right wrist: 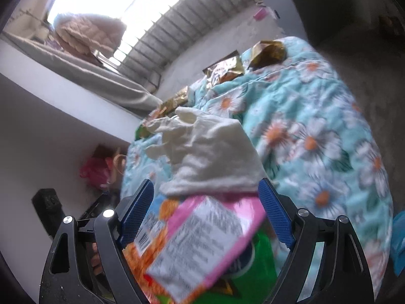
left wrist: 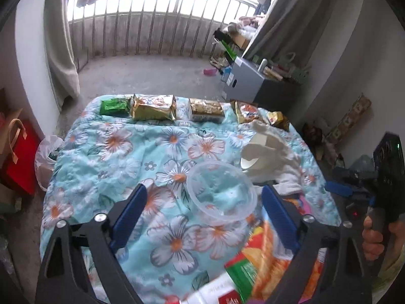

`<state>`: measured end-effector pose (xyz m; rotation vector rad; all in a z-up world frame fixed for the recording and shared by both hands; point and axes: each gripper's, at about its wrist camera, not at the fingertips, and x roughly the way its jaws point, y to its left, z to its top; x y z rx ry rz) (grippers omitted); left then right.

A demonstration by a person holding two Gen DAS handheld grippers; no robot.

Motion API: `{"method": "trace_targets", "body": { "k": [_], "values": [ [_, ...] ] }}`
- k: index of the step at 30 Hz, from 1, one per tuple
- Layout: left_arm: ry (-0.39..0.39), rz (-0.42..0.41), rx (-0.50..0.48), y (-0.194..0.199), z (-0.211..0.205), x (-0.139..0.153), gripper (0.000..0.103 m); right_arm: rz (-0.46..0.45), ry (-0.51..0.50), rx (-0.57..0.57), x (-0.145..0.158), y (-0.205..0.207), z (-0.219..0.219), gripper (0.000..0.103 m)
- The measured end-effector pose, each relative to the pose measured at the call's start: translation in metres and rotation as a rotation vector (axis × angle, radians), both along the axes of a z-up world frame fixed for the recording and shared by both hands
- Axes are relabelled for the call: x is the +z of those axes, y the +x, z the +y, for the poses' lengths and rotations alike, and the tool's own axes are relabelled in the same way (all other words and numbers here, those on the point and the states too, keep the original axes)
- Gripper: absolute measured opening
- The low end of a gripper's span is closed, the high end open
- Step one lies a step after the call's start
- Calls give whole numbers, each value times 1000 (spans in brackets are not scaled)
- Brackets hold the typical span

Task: Collect trash
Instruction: 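Grasp the clear plastic bowl with the left tool while the right tool grasps the snack bag and white glove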

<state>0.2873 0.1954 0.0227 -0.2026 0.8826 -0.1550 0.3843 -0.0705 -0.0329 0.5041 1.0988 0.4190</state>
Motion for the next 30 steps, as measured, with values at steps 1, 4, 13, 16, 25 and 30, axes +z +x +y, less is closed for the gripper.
{"method": "trace_targets", "body": {
  "k": [1, 4, 13, 16, 25, 30],
  "values": [
    [4, 9, -11, 5, -2, -5, 79, 2, -12, 5, -1, 2, 4, 73],
    [26, 34, -28, 17, -8, -15, 66, 7, -42, 23, -5, 12, 15, 66],
    [58, 83, -31, 28, -13, -38, 28, 6, -118, 30, -15, 20, 34, 35],
    [54, 87, -25, 29, -11, -41, 22, 4, -126, 28, -17, 20, 37, 23],
    [42, 75, -7, 27, -7, -40, 6, -29, -114, 10, -8, 16, 34, 3],
    [31, 60, -1, 24, -6, -39, 6, -54, -93, 3, 0, 12, 29, 1]
  ]
}}
